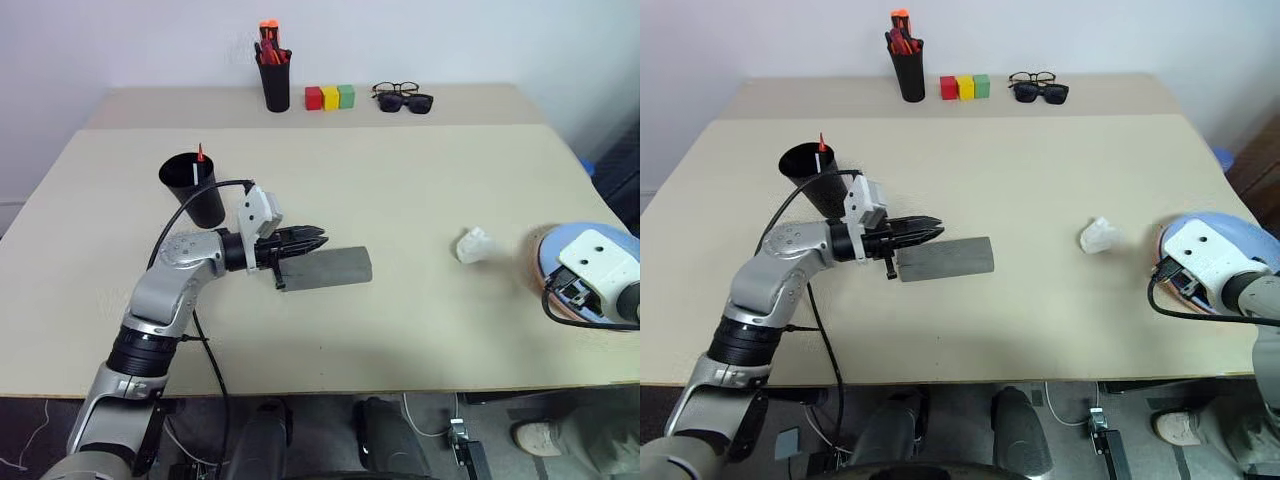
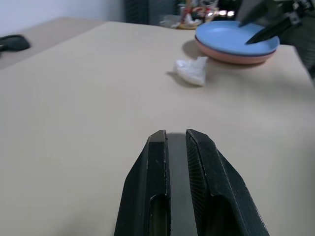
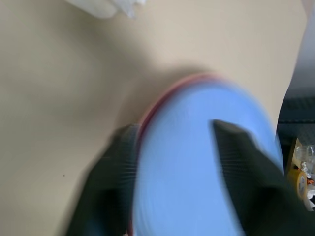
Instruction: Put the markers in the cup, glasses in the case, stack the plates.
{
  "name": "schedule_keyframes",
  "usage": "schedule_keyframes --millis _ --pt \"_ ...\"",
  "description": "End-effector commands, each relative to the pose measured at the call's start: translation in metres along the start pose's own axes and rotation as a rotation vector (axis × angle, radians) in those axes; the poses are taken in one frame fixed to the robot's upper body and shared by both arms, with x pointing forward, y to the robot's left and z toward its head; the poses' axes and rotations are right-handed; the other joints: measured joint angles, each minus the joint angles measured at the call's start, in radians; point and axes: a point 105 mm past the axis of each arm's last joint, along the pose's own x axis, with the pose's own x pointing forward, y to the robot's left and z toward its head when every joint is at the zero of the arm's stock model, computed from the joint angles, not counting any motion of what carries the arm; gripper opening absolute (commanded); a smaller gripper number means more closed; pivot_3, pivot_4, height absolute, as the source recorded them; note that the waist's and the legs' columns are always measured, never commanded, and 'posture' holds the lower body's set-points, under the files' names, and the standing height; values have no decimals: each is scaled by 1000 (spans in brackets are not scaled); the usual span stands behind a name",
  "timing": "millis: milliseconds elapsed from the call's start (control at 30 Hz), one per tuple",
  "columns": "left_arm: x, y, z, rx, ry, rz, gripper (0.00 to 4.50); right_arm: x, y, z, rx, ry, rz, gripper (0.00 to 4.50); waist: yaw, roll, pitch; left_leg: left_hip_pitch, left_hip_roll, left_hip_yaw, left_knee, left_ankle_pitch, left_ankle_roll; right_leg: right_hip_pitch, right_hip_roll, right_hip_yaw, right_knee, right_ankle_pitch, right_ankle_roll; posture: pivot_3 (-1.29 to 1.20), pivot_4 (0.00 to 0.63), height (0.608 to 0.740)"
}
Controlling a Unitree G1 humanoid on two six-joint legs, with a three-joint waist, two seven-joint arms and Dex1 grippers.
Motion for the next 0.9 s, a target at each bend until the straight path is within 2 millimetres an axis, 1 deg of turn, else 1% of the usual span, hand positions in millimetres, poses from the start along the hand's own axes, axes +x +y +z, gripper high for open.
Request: schedule_keyframes --millis 33,100,167,233,300,333,400,433,500,567,600,667,700,833,900 --pt "-4 2 8 53 -18 20 547 11 20 32 -25 -147 53 3428 -4 0 0 0 0 0 0 0 0 0 0 0 0 0 0 0 150 740" --pt "-7 1 8 53 -18 32 547 25 28 43 -1 -192 71 3428 -3 0 0 0 0 -1 0 0 0 0 0 0 0 0 0 0 150 740" --pt "-10 0 8 48 -16 47 547 41 34 48 -16 -202 79 3428 -2 0 0 -1 -1 -1 0 0 0 0 0 0 0 0 0 0 150 740" --pt "-12 -1 8 49 -17 62 547 59 31 48 -23 -192 42 3428 1 -1 0 -1 -1 -1 0 0 0 0 -1 0 0 0 0 0 150 740" --pt "-13 -1 8 44 -16 75 547 73 28 48 21 -184 19 3428 5 -1 0 -2 -1 -1 0 0 0 0 -1 0 0 0 0 0 150 740" --pt "-14 -1 8 43 -16 82 547 79 27 46 68 -174 16 3428 7 -1 0 -2 -1 -1 0 0 0 0 -1 0 0 0 0 0 150 740" --pt "-16 -2 8 44 -14 94 547 87 28 42 96 -150 29 3428 8 -1 0 -2 -1 -1 0 0 0 -1 -1 0 0 0 0 0 150 740" --pt "-17 -1 8 46 -12 103 547 89 27 42 109 -145 30 3194 8 -1 0 -2 -1 -1 0 0 0 -1 -1 -1 0 0 0 0 150 740" --pt "-19 -2 8 47 -10 115 547 90 26 41 125 -136 36 2601 8 -1 0 -2 -1 -2 0 0 0 -1 -1 -1 0 0 0 0 150 740" --pt "-21 -2 7 40 -10 120 547 87 24 42 112 -140 31 1603 8 -1 0 -2 -1 -2 0 0 0 -1 -1 -1 0 0 0 0 150 740" --pt "-21 -3 7 39 -10 121 547 86 22 43 105 -143 24 957 8 -1 0 -2 -1 -2 0 0 0 -1 -1 -1 0 0 0 0 150 740" --pt "-21 -2 7 36 -9 126 547 80 14 45 117 -148 -9 22 8 -1 0 -2 -1 -2 0 0 0 -1 -1 -1 0 0 0 0 150 740" --pt "-21 -2 6 31 -9 130 547 76 10 45 111 -148 -28 22 8 -1 0 -2 -1 -2 0 0 0 -1 -1 -1 0 0 0 0 150 740" --pt "-27 6 5 24 -8 175 547 50 -15 48 59 -153 -137 22 12 0 0 -2 -1 -2 0 0 0 -1 -1 -1 0 0 0 0 150 740" --pt "-35 14 5 11 -10 219 547 30 -32 46 54 -136 -198 22 14 0 0 -2 -1 -1 0 0 0 -1 -1 -1 0 0 0 0 150 740"
